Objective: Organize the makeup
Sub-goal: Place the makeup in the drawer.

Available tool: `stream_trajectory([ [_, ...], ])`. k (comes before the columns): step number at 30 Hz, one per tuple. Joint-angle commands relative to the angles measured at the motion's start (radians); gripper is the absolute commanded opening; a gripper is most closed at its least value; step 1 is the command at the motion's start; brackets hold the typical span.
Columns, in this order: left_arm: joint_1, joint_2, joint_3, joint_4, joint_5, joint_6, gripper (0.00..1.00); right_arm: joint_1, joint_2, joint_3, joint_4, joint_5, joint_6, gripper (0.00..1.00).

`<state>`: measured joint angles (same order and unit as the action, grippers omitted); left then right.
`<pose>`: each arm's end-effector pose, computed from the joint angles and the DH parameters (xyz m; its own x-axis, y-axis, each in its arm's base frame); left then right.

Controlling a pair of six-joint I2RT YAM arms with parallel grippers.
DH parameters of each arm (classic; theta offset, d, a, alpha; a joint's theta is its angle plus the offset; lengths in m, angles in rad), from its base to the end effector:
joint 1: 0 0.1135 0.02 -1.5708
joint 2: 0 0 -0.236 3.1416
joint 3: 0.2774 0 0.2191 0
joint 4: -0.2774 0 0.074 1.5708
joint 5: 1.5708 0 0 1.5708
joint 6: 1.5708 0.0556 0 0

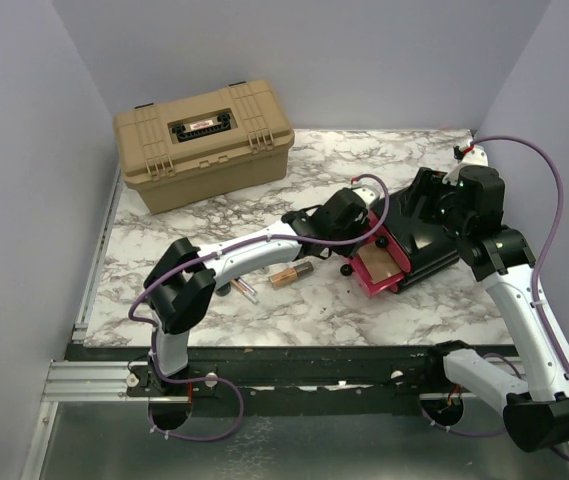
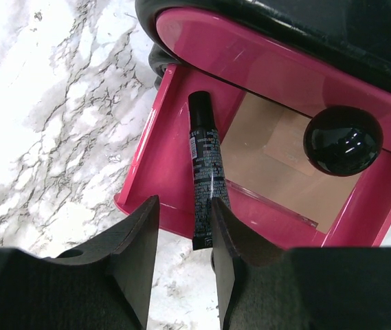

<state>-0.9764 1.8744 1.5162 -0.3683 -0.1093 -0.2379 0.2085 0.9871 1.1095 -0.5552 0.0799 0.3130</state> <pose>0.2321 -0.3326 0.2352 -0.5448 0.3877 -0.7435 0.6683 0.7363 -0.1057 0.2056 0.0390 0.3414 -0.4321 0.2223 -0.8740 -0.0025 0.9688 0.2477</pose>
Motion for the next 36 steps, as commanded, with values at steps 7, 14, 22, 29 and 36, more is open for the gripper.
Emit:
stream_trajectory([
  [7,-0.005,0.054,0.031,-0.001,0.029,0.006,0.38,0.003,-0.015,0.001,0.01,-0.009,-0.011,0.79],
  [14,-0.006,0.081,0.05,0.0,0.038,0.006,0.36,0.002,-0.007,0.002,0.012,-0.009,-0.017,0.79],
  [22,-0.005,0.101,0.084,0.003,0.001,-0.001,0.21,0.002,-0.007,0.003,0.01,0.004,-0.028,0.8],
  [29,-0.012,0.107,0.09,0.023,-0.058,-0.004,0.21,0.003,-0.001,0.004,0.014,0.002,-0.028,0.8],
  [36,-0.018,0.037,0.022,0.071,-0.124,-0.018,0.26,0.003,-0.007,0.009,0.005,0.006,-0.022,0.8],
])
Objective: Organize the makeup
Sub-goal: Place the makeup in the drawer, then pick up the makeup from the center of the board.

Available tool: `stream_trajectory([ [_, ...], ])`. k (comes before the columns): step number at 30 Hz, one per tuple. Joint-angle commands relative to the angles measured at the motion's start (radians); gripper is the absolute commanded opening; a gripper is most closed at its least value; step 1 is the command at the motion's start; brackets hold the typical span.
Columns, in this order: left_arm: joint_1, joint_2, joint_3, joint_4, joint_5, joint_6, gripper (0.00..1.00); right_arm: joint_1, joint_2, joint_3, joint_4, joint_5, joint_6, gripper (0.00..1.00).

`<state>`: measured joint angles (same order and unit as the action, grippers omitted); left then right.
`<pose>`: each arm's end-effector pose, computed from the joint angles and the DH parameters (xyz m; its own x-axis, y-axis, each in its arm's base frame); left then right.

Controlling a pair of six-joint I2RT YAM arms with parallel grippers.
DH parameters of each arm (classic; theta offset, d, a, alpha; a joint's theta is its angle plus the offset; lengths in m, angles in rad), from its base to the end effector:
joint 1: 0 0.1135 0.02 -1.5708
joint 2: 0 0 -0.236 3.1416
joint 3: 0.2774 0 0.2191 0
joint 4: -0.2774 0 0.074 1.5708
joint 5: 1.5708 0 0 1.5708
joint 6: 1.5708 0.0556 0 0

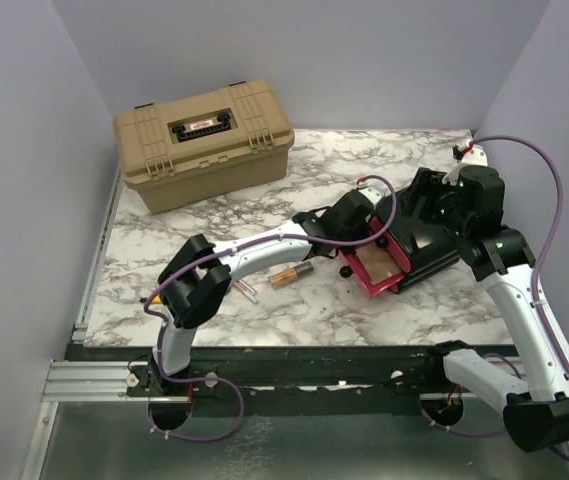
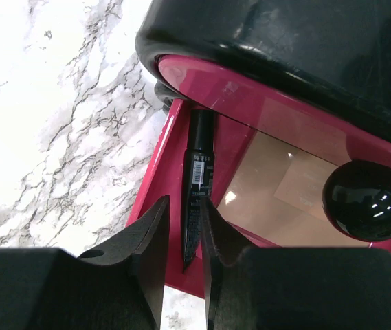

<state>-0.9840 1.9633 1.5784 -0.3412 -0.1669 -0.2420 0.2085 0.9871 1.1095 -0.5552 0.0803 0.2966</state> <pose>0.2427 -0.3483 0.2225 -0.5372 0.3811 -0.7524 0.6424 0.7630 -0.0721 0.2056 0.0389 0.3414 -0.4319 0.2064 -0.8780 -0.0092 0.9724 0.2332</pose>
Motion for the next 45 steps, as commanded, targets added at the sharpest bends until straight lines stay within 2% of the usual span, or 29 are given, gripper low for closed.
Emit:
stream_trajectory([
  [1,-0.01,-0.076,-0.061,0.064,-0.067,-0.021,0.27,0.003,-0.011,0.009,0.006,0.006,-0.004,0.8],
  [6,-0.01,-0.245,-0.249,0.262,-0.117,-0.07,0.31,0.003,-0.016,0.005,0.002,0.01,0.004,0.8],
  [10,-0.009,-0.399,-0.454,0.465,-0.249,-0.166,0.32,0.003,-0.019,0.02,-0.006,-0.007,0.008,0.8],
  [13,-0.002,-0.519,-0.581,0.503,-0.399,-0.286,0.35,0.002,-0.03,0.019,0.001,-0.018,0.017,0.81],
  [16,0.009,-0.648,-0.703,0.507,-0.585,-0.467,0.41,0.003,-0.035,0.006,0.017,-0.04,0.023,0.81],
  [17,0.011,-0.691,-0.743,0.511,-0.636,-0.518,0.46,0.002,-0.03,0.01,0.015,-0.043,0.024,0.81],
  [18,0.014,-0.735,-0.784,0.507,-0.676,-0.558,0.54,0.003,-0.026,0.012,0.011,-0.043,0.024,0.81],
  [20,0.016,-0.818,-0.849,0.479,-0.702,-0.606,0.68,0.003,-0.02,0.019,0.005,-0.047,0.027,0.81],
  [23,0.016,-0.935,-0.915,0.356,-0.705,-0.683,0.75,0.003,-0.022,0.013,0.007,-0.054,0.031,0.82],
  [28,0.018,-1.054,-1.003,0.111,-0.702,-0.915,0.78,0.002,-0.027,0.005,0.022,-0.061,0.032,0.82],
  [32,0.019,-1.035,-0.988,-0.07,-0.685,-0.998,0.79,0.002,-0.018,0.018,0.009,-0.045,0.027,0.83],
  [45,0.019,-0.944,-1.037,-0.159,-0.622,-1.068,0.77,0.002,-0.017,0.006,-0.001,-0.021,-0.015,0.86],
])
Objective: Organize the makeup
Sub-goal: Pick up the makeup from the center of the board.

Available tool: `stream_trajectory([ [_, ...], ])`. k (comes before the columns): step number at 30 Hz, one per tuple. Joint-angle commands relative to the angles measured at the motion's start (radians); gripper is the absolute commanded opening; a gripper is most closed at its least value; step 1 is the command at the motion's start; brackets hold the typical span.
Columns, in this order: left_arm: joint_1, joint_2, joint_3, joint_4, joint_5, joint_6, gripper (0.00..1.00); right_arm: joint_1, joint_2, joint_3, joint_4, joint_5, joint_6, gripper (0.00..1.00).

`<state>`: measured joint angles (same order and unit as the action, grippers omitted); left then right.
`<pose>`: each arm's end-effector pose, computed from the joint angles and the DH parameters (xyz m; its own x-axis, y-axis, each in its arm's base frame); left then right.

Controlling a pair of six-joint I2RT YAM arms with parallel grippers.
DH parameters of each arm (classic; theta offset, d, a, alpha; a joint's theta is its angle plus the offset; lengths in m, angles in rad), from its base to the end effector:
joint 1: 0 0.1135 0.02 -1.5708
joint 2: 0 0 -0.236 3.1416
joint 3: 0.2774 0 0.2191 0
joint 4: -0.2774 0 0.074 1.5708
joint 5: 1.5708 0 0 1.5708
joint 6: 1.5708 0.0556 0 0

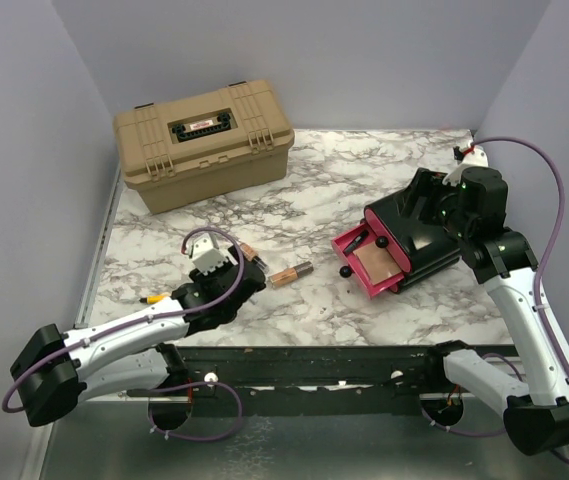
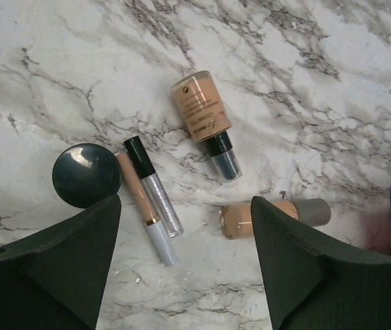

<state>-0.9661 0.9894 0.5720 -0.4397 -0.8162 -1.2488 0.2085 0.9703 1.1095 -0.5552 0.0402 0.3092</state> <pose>0.1361 -0.1256 0.1954 -0.4134 -0.5448 -0.7296 -0.3151 0.8373 -0.4467 0.2015 0.0404 0.3445 -0.4286 0.2201 -0.8763 -0.0424 0.9639 0.2629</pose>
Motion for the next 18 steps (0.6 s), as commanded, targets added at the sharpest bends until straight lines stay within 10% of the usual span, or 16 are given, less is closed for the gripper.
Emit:
stream_trajectory([
  [1,0.001,0.036,-0.033,-0.06,0.028,-0.069,0.77,0.002,0.002,0.009,0.001,0.012,-0.025,0.85],
  [18,0.001,0.153,-0.006,-0.047,0.03,-0.117,0.52,0.003,0.025,0.016,0.006,-0.005,-0.031,0.85],
])
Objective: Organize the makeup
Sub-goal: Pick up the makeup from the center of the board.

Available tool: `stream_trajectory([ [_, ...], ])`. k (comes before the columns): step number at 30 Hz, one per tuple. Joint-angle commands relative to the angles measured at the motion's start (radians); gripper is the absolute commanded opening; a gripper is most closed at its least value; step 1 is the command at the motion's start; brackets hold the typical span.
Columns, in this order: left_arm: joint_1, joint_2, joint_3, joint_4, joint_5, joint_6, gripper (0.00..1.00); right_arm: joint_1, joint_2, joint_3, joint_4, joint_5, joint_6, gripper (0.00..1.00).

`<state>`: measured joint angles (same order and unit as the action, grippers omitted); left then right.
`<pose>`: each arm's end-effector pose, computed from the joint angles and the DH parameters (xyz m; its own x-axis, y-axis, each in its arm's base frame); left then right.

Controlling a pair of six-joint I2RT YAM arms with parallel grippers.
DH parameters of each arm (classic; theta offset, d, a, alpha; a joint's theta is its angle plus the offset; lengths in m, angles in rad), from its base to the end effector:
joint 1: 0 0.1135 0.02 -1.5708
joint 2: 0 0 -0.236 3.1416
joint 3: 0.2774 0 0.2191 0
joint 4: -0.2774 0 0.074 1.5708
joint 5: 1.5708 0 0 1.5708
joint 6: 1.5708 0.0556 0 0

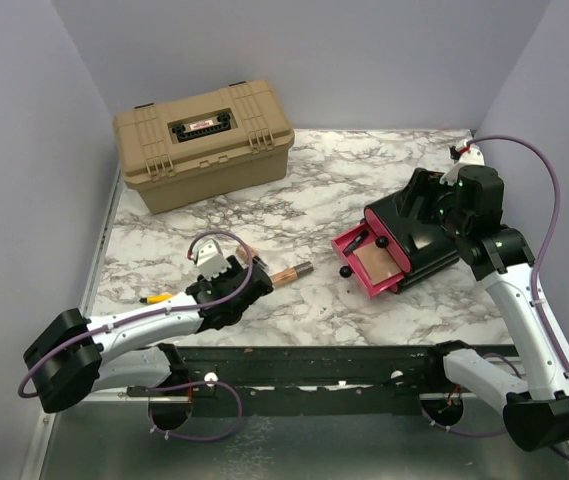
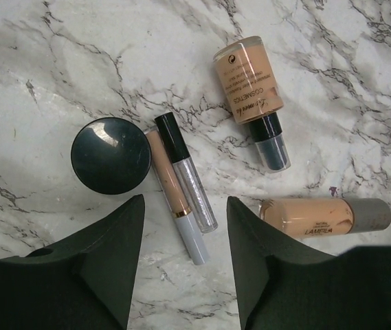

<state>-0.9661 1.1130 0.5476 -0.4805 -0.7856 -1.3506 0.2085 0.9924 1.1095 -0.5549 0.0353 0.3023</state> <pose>0.1361 -0.1278 0.1649 -0.4784 -0.5212 -0.7067 -0.3971 0.8462 -0.3553 0.2064 0.0417 0.3404 -0.4482 0.2093 -0.8691 -0.0441 0.9658 0.2554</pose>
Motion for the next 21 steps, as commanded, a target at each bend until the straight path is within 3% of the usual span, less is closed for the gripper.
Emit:
stream_trajectory([
  [1,0.0,0.045,0.023,-0.003,0.002,-0.009,0.52,0.002,0.004,0.018,0.006,0.004,-0.028,0.85],
  [9,0.015,0.135,0.005,0.077,0.069,0.027,0.46,0.002,0.023,0.035,-0.008,-0.038,-0.024,0.85],
  [16,0.032,0.133,-0.03,0.145,0.105,0.031,0.36,0.003,0.006,0.024,-0.003,-0.006,-0.023,0.86],
  [21,0.038,0.123,-0.036,0.145,0.109,0.039,0.34,0.002,0.009,0.023,-0.004,-0.004,-0.025,0.86],
])
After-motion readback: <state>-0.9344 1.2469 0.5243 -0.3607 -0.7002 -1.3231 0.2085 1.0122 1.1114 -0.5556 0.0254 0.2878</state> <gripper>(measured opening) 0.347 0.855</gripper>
